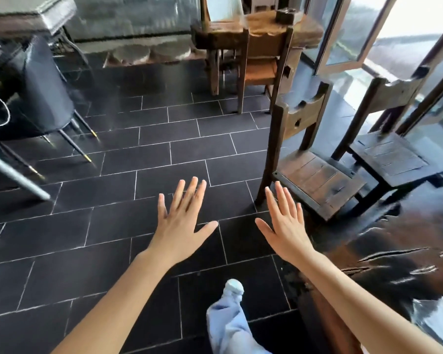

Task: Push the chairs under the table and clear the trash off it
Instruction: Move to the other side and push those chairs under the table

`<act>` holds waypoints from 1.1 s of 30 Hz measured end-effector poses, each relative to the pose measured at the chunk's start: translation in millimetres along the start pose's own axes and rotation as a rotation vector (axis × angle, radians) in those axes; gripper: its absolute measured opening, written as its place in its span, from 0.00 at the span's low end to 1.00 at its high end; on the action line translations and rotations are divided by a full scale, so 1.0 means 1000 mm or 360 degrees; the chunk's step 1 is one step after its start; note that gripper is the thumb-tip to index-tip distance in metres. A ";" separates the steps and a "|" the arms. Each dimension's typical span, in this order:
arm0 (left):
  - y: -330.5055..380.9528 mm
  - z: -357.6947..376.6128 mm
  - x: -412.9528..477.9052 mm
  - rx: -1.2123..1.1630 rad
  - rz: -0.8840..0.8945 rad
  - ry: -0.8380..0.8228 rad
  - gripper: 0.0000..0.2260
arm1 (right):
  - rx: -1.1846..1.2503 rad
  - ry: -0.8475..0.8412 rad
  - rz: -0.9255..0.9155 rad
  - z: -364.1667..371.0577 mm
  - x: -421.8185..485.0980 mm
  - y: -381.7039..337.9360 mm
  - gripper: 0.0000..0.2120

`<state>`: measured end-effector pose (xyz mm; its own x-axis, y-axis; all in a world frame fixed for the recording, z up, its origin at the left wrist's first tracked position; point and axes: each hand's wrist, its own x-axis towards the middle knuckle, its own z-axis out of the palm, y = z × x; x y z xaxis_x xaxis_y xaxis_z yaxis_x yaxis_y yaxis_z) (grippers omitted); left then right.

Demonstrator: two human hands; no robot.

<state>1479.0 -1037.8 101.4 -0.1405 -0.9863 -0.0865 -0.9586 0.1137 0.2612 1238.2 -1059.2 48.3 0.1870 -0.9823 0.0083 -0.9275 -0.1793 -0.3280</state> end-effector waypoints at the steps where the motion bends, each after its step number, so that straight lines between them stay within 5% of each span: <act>1: -0.005 -0.004 0.022 0.0001 -0.0007 -0.0003 0.36 | 0.0014 -0.0006 0.0008 -0.001 0.023 0.003 0.34; 15: -0.023 -0.045 0.315 -0.0047 0.0184 -0.0089 0.36 | 0.0140 0.0174 0.0235 -0.043 0.288 0.048 0.33; 33: 0.077 -0.033 0.718 0.0213 0.1145 -0.0449 0.35 | 0.0317 0.0309 0.1169 -0.038 0.500 0.167 0.31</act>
<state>1312.7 -1741.4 91.0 -0.7790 -0.5989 -0.1857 -0.6270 0.7445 0.2292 1164.7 -1582.2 33.4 -0.5288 -0.8406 -0.1172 -0.7128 0.5148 -0.4763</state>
